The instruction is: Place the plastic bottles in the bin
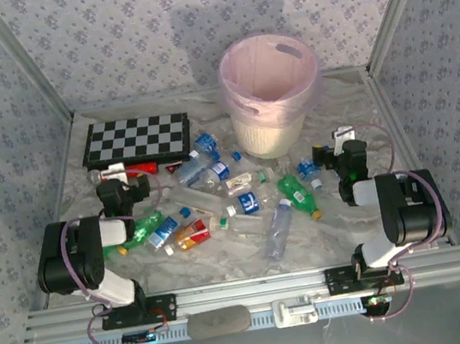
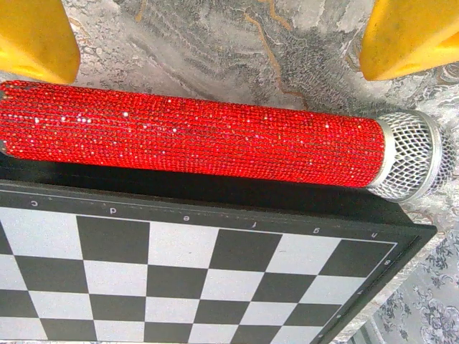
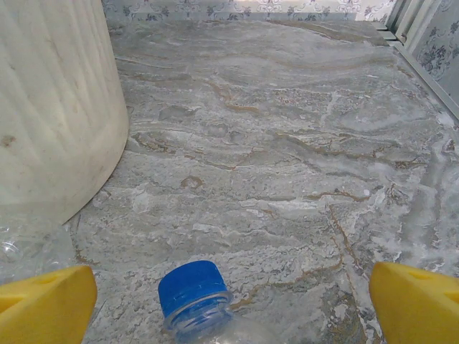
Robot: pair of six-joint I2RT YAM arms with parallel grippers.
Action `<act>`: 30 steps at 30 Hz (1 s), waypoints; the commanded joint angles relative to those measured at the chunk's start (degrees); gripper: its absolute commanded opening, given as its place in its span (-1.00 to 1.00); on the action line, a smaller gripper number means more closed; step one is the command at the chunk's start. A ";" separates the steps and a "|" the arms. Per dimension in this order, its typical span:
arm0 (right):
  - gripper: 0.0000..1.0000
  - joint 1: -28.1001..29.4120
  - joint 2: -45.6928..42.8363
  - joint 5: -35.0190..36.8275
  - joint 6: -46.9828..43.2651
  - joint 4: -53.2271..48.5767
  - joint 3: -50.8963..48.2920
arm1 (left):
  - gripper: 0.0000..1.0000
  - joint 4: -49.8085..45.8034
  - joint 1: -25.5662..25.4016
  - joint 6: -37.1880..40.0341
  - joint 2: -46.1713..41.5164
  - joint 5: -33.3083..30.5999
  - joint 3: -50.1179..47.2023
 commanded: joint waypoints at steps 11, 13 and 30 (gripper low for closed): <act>0.98 0.07 0.60 -0.10 -0.21 0.78 -0.09 | 1.00 0.37 0.25 0.28 -0.36 1.13 1.32; 0.99 0.07 0.60 -0.16 -0.22 0.78 -0.09 | 1.00 0.37 0.25 0.28 -0.31 1.20 1.31; 0.98 -0.11 0.56 -0.44 -0.11 0.52 0.03 | 1.00 0.10 0.50 0.20 -0.27 1.88 1.50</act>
